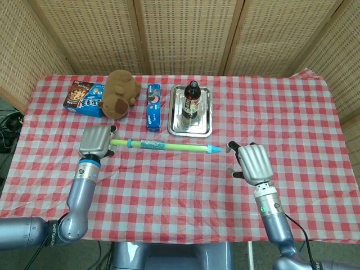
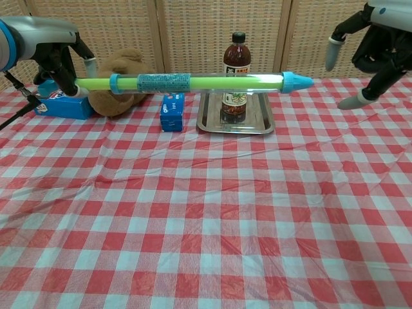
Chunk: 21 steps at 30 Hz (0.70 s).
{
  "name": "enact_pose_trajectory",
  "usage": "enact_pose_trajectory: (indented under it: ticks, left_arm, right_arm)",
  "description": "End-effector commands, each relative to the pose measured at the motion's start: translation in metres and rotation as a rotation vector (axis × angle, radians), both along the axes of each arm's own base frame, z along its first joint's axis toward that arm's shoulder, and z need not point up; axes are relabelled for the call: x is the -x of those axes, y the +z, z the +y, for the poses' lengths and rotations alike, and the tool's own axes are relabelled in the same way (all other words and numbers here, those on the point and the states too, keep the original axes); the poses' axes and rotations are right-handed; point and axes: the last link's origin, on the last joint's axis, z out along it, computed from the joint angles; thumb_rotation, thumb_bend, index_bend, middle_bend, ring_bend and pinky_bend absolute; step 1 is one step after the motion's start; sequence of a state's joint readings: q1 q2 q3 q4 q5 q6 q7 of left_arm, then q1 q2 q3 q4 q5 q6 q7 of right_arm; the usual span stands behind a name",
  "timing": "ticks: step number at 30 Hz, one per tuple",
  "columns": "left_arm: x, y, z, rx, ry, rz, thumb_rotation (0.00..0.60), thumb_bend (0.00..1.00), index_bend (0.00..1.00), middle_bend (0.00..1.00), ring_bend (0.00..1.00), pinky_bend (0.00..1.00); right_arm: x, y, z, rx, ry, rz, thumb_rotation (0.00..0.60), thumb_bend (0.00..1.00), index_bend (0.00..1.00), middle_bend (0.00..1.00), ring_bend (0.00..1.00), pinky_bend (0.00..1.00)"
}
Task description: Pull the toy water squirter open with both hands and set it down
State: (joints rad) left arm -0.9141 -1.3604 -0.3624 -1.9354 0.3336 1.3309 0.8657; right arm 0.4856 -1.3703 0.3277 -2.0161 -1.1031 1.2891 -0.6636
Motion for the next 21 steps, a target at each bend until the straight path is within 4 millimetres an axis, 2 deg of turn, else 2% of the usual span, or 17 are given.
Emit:
enact_pose_trajectory:
  ticks: [1,10,21]
  left_arm:
    - [-0.001,-0.003,0.0,0.014,0.0,-0.008,0.6,0.66,0.84,0.91,0.83,0.72]
    - [-0.006,-0.008,-0.003,0.033,-0.01,-0.014,0.6,0.66,0.84,0.91,0.83,0.72]
    - [-0.01,-0.009,-0.005,0.058,-0.01,-0.048,0.6,0.66,0.84,0.91,0.83,0.72]
  right_arm:
    - [-0.001,-0.002,-0.001,0.004,-0.004,-0.001,0.6,0.27,0.5,1.0,0.99,0.63]
    - [-0.006,-0.005,-0.006,0.016,-0.012,-0.009,0.6,0.3,0.49,1.0,1.0,0.63]
    - [-0.015,-0.016,-0.004,-0.009,-0.025,-0.01,0.6,0.31,0.48,1.0,1.0,0.63]
